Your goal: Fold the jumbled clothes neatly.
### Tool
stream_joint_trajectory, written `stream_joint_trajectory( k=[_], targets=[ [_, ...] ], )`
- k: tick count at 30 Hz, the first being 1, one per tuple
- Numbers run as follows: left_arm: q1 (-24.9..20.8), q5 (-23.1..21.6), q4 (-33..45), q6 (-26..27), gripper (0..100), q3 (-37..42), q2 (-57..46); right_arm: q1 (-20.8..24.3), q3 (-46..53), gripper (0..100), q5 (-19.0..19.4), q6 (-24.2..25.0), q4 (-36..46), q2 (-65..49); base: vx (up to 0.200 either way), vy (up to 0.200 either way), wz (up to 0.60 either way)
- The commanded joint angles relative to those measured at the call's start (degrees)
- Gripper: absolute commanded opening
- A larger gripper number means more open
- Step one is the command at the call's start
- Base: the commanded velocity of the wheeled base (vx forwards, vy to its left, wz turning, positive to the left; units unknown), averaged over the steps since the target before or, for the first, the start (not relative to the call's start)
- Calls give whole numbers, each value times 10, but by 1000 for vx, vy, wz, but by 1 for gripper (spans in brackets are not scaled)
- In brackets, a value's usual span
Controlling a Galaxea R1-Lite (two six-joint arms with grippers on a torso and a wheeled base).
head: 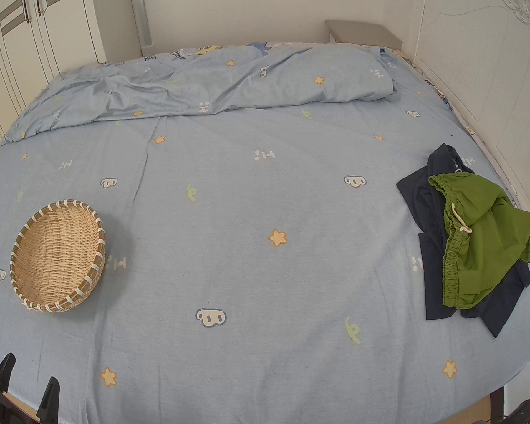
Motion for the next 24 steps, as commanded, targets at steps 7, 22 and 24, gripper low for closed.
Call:
stream_joint_trajectory(
  k=[7,22,24],
  targets=[
    [0,0,0,0,100,9,-9,52,-184,100,-119,-7,-4,528,0,0,0],
    [0,0,0,0,100,10,-9,77,-295,100,-208,17,-130,796,0,0,0],
    [0,0,0,0,100,10,-9,76,-298,100,-215,19,-151,824,0,0,0]
  ],
)
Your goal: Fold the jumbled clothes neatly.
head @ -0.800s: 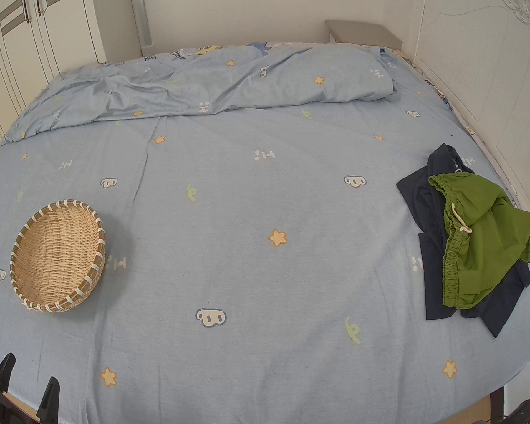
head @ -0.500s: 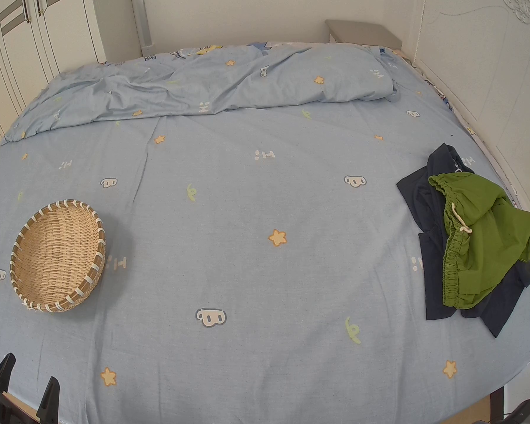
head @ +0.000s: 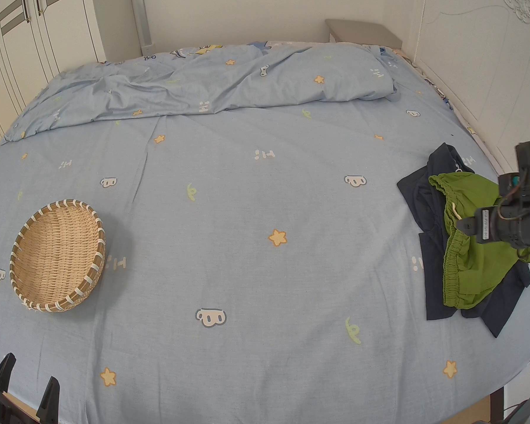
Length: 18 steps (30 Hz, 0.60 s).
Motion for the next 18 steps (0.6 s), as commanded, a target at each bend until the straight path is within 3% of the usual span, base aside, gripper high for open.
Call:
stream_joint_trajectory(
  k=[1,4,18],
  targets=[
    [0,0,0,0,100,10,-9,16,-50,100,-50,6,-62,164,0,0,0],
    [0,0,0,0,100,10,-9,11,-64,100,-80,7,-66,168,0,0,0],
    [0,0,0,0,100,10,-9,-8,-83,100,-112,9,-115,233,0,0,0]
  ],
)
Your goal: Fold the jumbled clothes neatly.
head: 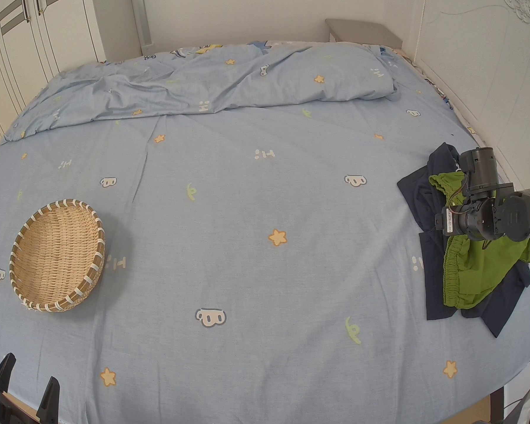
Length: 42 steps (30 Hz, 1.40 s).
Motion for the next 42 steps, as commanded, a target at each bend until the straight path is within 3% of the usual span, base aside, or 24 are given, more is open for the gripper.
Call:
stream_joint_trajectory(
  k=[1,11,12,25,30,34,36,42],
  targets=[
    [0,0,0,0,100,10,-9,-3,-2,100,-4,0,-23,30,0,0,0],
    [0,0,0,0,100,10,-9,-11,-13,100,-19,0,-30,57,0,0,0],
    [0,0,0,0,100,10,-9,-12,-13,0,-19,0,-30,57,0,0,0],
    [0,0,0,0,100,10,-9,-20,-32,0,-11,-4,-13,49,0,0,0],
    [0,0,0,0,100,10,-9,-13,-71,0,12,3,75,11,0,0,0],
    [0,0,0,0,100,9,-9,1,-92,0,29,43,141,-26,0,0,0],
    [0,0,0,0,100,9,-9,15,-111,0,88,82,194,-65,0,0,0],
    [0,0,0,0,100,10,-9,63,-166,0,170,154,303,-122,0,0,0]
  ],
)
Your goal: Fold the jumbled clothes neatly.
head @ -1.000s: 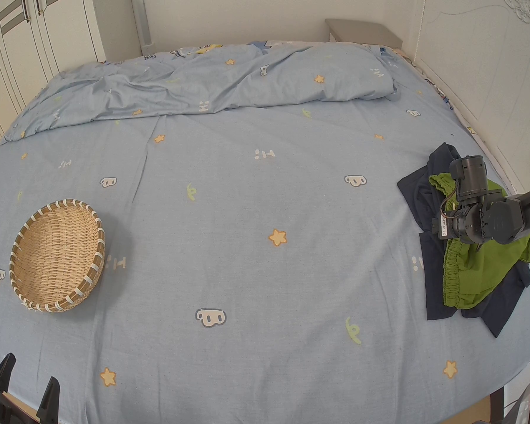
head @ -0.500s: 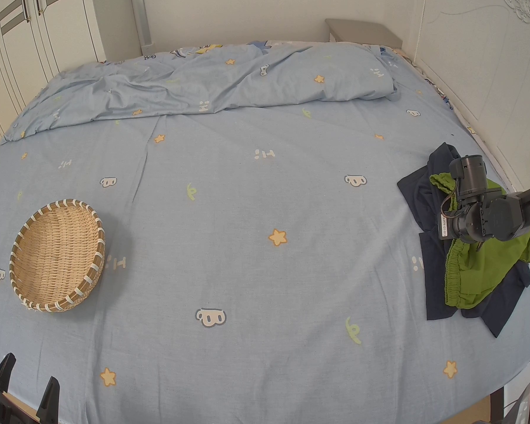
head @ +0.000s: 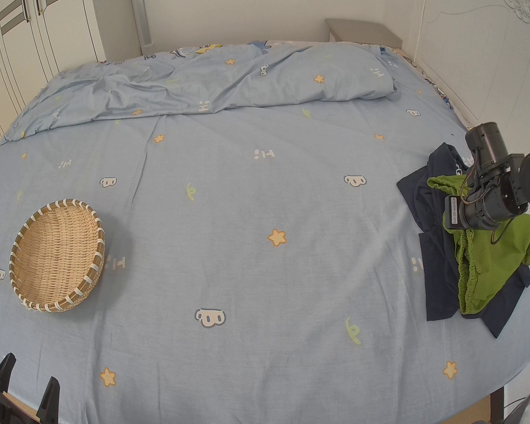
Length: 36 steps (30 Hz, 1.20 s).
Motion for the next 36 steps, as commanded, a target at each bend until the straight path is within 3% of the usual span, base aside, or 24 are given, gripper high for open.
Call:
stream_joint_trajectory(
  k=[1,5,7,9,20,23,25,29,36],
  targets=[
    [0,0,0,0,100,10,-9,60,-67,0,75,67,68,-87,0,0,0],
    [0,0,0,0,100,9,-9,96,-99,0,160,119,101,-114,0,0,0],
    [0,0,0,0,100,10,-9,106,-101,0,170,129,102,-117,0,0,0],
    [0,0,0,0,100,10,-9,154,-106,0,197,171,99,-126,0,0,0],
    [0,0,0,0,100,9,-9,290,-111,0,193,183,90,-94,0,0,0],
    [0,0,0,0,100,10,-9,325,-150,0,190,182,51,-40,0,0,0],
    [0,0,0,0,100,10,-9,325,-150,0,190,182,51,-40,0,0,0],
    [0,0,0,0,100,10,-9,350,-269,0,179,185,29,72,0,0,0],
    [0,0,0,0,100,9,-9,356,-406,0,171,216,25,151,0,0,0]
  ],
)
